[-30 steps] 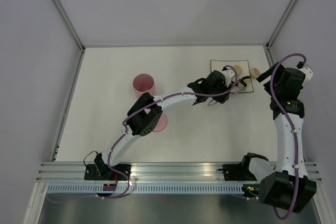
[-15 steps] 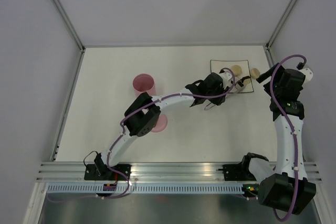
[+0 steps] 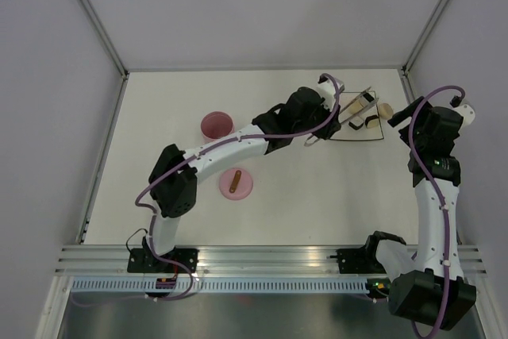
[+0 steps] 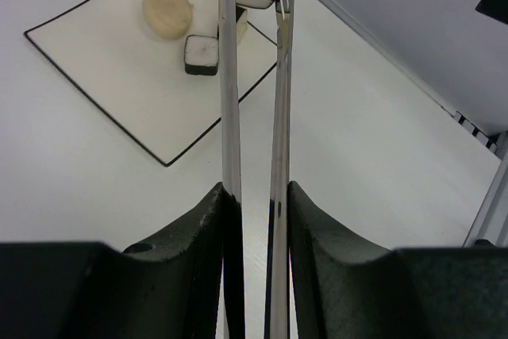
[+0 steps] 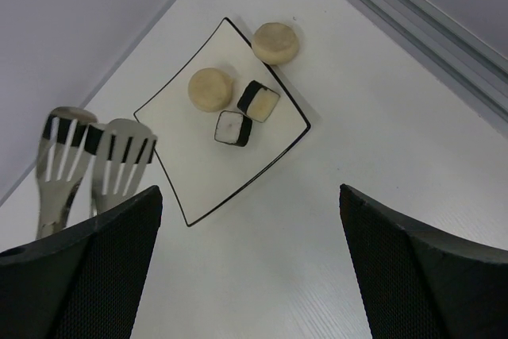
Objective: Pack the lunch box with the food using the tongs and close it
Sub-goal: Place the food into the lunch box
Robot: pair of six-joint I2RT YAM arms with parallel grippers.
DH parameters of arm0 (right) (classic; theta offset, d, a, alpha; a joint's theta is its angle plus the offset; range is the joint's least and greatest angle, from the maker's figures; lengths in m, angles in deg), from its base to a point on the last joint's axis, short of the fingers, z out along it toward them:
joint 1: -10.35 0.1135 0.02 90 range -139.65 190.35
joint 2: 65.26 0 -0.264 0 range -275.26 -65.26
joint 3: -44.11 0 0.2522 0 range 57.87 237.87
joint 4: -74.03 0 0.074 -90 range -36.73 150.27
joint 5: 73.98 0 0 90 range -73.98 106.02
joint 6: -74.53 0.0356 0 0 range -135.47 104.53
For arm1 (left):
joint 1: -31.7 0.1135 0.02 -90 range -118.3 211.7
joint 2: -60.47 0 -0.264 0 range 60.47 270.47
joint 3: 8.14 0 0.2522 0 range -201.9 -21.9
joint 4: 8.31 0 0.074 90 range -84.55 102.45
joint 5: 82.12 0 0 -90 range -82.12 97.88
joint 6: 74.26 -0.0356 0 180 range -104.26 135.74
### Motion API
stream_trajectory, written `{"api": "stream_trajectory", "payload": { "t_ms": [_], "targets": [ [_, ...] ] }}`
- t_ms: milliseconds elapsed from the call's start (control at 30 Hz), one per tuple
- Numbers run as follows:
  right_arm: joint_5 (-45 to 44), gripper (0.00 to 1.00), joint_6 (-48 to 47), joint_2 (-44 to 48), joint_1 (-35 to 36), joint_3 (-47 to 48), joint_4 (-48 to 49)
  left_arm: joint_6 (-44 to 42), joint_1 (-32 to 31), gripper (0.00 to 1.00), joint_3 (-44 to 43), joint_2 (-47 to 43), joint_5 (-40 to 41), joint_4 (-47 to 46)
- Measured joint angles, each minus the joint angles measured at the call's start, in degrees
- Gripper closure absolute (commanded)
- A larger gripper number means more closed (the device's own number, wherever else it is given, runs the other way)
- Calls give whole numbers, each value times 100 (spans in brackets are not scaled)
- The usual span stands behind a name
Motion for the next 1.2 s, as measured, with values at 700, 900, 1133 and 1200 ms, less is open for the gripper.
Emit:
{"api": "stream_trajectory", "payload": {
  "t_ms": [700,900,1133,1200],
  "targets": [
    [201,2,52,330,310,-455,-72,894,1991,78,3600,-5923,1003,1917],
    [256,2,111,382,334,-584,-72,1266,2033,77,4019,-6872,1567,2796],
    [284,2,111,468,334,-713,-79,1582,2033,77,4557,-6988,1676,3407],
    [286,2,111,492,334,-745,-96,1591,2033,77,4590,-6898,1674,3421]
  ]
}}
